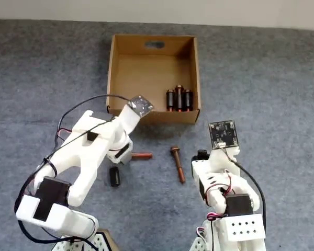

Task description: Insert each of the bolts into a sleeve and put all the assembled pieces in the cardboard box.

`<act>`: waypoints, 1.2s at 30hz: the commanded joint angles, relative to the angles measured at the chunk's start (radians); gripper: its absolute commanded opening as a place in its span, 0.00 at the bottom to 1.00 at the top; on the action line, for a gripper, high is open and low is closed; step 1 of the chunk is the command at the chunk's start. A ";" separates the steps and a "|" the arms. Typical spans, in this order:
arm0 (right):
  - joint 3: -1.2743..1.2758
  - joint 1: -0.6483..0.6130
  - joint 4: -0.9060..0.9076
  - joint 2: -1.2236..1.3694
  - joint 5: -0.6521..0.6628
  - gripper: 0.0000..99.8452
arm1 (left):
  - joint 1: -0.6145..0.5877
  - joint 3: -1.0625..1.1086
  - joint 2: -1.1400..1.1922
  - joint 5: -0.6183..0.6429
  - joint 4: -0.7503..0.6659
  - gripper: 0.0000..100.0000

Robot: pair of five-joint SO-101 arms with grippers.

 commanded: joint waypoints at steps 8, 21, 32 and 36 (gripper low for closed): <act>-0.008 -0.002 -0.012 -0.015 -0.002 0.00 | -0.038 -0.119 -0.004 0.003 -0.018 0.18; -0.008 -0.002 -0.012 -0.015 0.000 0.00 | 0.050 -0.394 0.002 0.571 0.405 0.18; -0.010 -0.002 0.008 -0.016 0.000 0.00 | 0.194 -0.268 0.008 1.059 0.353 0.18; -0.010 -0.002 0.008 -0.016 0.000 0.00 | 0.193 -0.209 0.008 1.074 0.216 0.19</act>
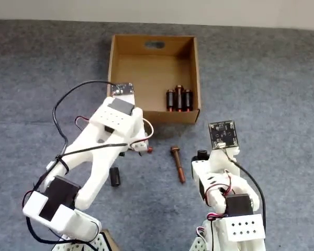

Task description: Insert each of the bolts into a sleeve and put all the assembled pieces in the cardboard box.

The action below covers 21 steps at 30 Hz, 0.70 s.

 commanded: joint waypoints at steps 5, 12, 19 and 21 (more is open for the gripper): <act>-0.010 -0.002 0.002 -0.012 0.000 0.00 | 0.008 0.070 -0.004 0.170 -0.192 0.19; -0.010 -0.002 0.002 -0.012 0.000 0.00 | 0.007 0.162 -0.002 0.276 -0.327 0.19; -0.010 -0.002 0.002 -0.012 0.000 0.01 | -0.090 0.252 -0.002 0.276 -0.456 0.18; -0.010 -0.002 0.002 -0.012 0.000 0.01 | -0.117 0.269 -0.002 0.276 -0.477 0.18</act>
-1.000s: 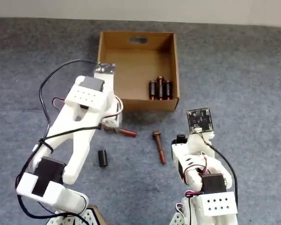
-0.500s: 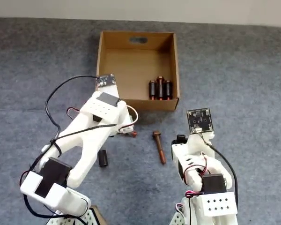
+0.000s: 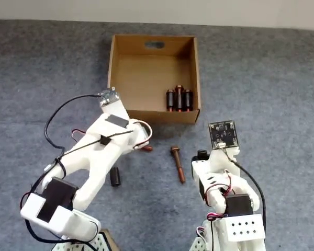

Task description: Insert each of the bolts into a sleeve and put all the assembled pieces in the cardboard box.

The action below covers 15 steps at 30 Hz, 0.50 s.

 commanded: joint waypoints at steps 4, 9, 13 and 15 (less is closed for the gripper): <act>-0.010 -0.002 0.002 -0.012 0.000 0.01 | -0.059 0.035 -0.001 0.003 -0.035 0.18; -0.010 -0.002 0.002 -0.012 0.000 0.01 | -0.050 0.036 -0.001 0.006 -0.035 0.18; -0.010 -0.002 0.002 -0.012 0.000 0.01 | -0.051 0.038 -0.001 0.006 -0.031 0.14; -0.010 -0.002 0.002 -0.012 0.000 0.01 | -0.051 0.041 -0.001 0.006 -0.028 0.04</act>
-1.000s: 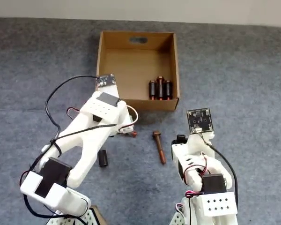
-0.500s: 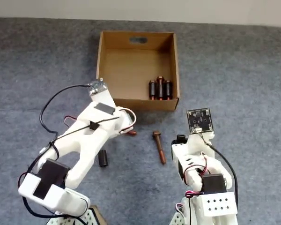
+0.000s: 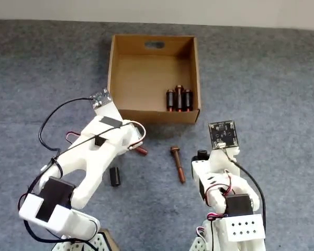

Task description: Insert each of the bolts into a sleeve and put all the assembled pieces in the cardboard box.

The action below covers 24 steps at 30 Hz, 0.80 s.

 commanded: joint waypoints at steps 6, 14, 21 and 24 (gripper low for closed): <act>-0.010 -0.002 0.002 -0.012 0.000 0.01 | 0.033 0.027 -0.012 0.003 0.118 0.01; -0.010 -0.002 0.002 -0.012 0.000 0.01 | 0.277 0.019 -0.015 -0.181 0.262 0.01; -0.008 -0.002 0.002 -0.012 0.000 0.01 | 0.306 0.019 -0.015 -0.377 0.259 0.01; -0.008 -0.002 0.002 -0.012 0.000 0.01 | 0.312 0.019 -0.015 -0.388 0.264 0.01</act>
